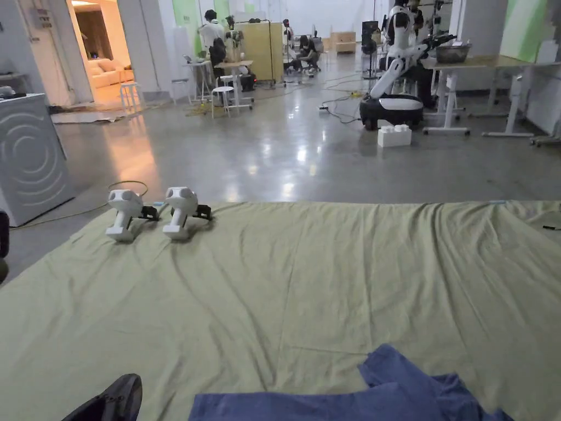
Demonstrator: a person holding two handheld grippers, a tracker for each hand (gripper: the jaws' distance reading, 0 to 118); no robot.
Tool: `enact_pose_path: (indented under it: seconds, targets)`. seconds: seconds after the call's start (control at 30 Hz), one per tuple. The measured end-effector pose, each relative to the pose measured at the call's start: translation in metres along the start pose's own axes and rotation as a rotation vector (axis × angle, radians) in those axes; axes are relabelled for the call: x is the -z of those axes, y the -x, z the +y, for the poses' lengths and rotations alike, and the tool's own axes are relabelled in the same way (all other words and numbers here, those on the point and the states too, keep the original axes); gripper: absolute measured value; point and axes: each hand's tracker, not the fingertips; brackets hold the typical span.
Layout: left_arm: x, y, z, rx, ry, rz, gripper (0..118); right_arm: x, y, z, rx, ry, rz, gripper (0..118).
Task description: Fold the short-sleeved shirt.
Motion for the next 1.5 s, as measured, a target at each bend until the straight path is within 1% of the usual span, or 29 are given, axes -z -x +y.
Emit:
enact_pose_path:
  seconds: [0.03,0.07,0.13,0.27,0.3,0.37,0.4,0.47,0.5,0.53,0.57,0.6,0.63,0.77,0.8,0.87,0.93,0.97,1.0,1.03,1.07,1.1,1.13,1.2,1.3,1.4,1.43,1.47,1.5]
  targets:
    - [0.001,0.001,0.000,-0.002,0.002,-0.002,2,0.004,0.014,0.010,-0.008,-0.014,-0.034,2]
    - [0.001,0.002,0.001,-0.009,0.012,-0.007,2,0.006,0.014,0.010,-0.013,-0.021,-0.070,2]
    - [0.003,0.004,-0.002,-0.029,0.011,-0.025,2,0.008,0.013,0.008,-0.007,-0.007,-0.063,2]
    - [0.014,0.005,-0.003,-0.050,0.036,-0.032,2,0.004,0.026,0.015,-0.014,0.018,-0.070,2]
    - [0.025,0.008,-0.005,-0.064,0.096,-0.044,2,0.008,0.017,0.009,-0.016,0.025,-0.072,2]
    - [0.047,0.016,-0.013,-0.096,0.183,-0.068,2,0.010,0.015,0.006,-0.014,0.049,-0.057,2]
    - [0.064,0.020,-0.022,-0.126,0.282,-0.123,2,0.011,0.016,0.004,-0.014,0.059,-0.051,2]
    - [0.095,0.029,-0.043,-0.220,0.348,-0.161,2,0.014,0.018,0.000,-0.019,0.090,-0.045,2]
    - [0.113,0.035,-0.055,-0.272,0.372,-0.171,9,0.015,0.017,-0.003,-0.021,0.104,-0.046,2]
    - [0.141,0.042,-0.066,-0.316,0.446,-0.194,33,0.016,0.016,-0.007,-0.020,0.122,-0.053,2]
    - [0.162,0.047,-0.077,-0.347,0.490,-0.207,71,0.018,0.017,-0.010,-0.016,0.140,-0.056,2]
    - [0.187,0.050,-0.092,-0.352,0.549,-0.204,101,0.020,0.015,-0.013,-0.004,0.162,-0.058,2]
    - [0.209,0.055,-0.105,-0.352,0.552,-0.192,99,0.021,0.012,-0.018,0.010,0.182,-0.062,2]
    - [0.287,0.057,-0.149,-0.337,0.687,-0.115,99,0.025,-0.004,-0.034,0.044,0.249,-0.096,2]
    - [0.307,0.049,-0.161,-0.296,0.700,-0.102,99,0.025,-0.008,-0.038,0.053,0.270,-0.106,2]
    - [0.332,0.043,-0.182,-0.268,0.755,-0.058,99,0.027,-0.018,-0.046,0.056,0.305,-0.142,2]
    - [0.345,0.036,-0.197,-0.221,0.803,-0.035,96,0.026,-0.025,-0.051,0.055,0.333,-0.168,2]
    - [0.351,0.033,-0.202,-0.210,0.808,-0.024,89,0.026,-0.028,-0.054,0.059,0.349,-0.179,2]
    - [0.355,0.031,-0.204,-0.210,0.814,-0.024,65,0.026,-0.031,-0.056,0.061,0.357,-0.193,2]
    - [0.358,0.027,-0.207,-0.208,0.829,-0.013,51,0.027,-0.034,-0.059,0.065,0.368,-0.202,2]
    - [0.354,0.026,-0.208,-0.168,0.871,0.037,41,0.027,-0.036,-0.061,0.071,0.382,-0.207,2]
    - [0.348,0.023,-0.203,-0.140,0.813,0.051,22,0.031,-0.030,-0.059,0.074,0.393,-0.214,2]
    - [0.347,0.019,-0.201,-0.135,0.810,0.034,11,0.033,-0.030,-0.061,0.075,0.398,-0.216,2]
    - [0.351,0.014,-0.204,-0.083,0.834,0.028,7,0.039,-0.030,-0.063,0.084,0.411,-0.205,2]
    - [0.359,0.011,-0.211,-0.069,0.869,0.032,7,0.053,-0.030,-0.058,0.082,0.408,-0.173,3]
    - [0.362,0.012,-0.209,-0.083,0.895,0.033,7,0.082,-0.035,-0.045,0.036,0.389,-0.090,4]
    - [0.363,0.011,-0.208,-0.072,0.904,0.027,7,0.096,-0.036,-0.040,0.017,0.391,-0.060,12]
    - [0.364,0.011,-0.208,-0.049,0.914,0.017,7,0.118,-0.040,-0.034,0.000,0.427,-0.035,27]
    - [0.364,0.010,-0.208,-0.035,0.922,0.010,7,0.141,-0.042,-0.028,-0.015,0.448,-0.007,53]
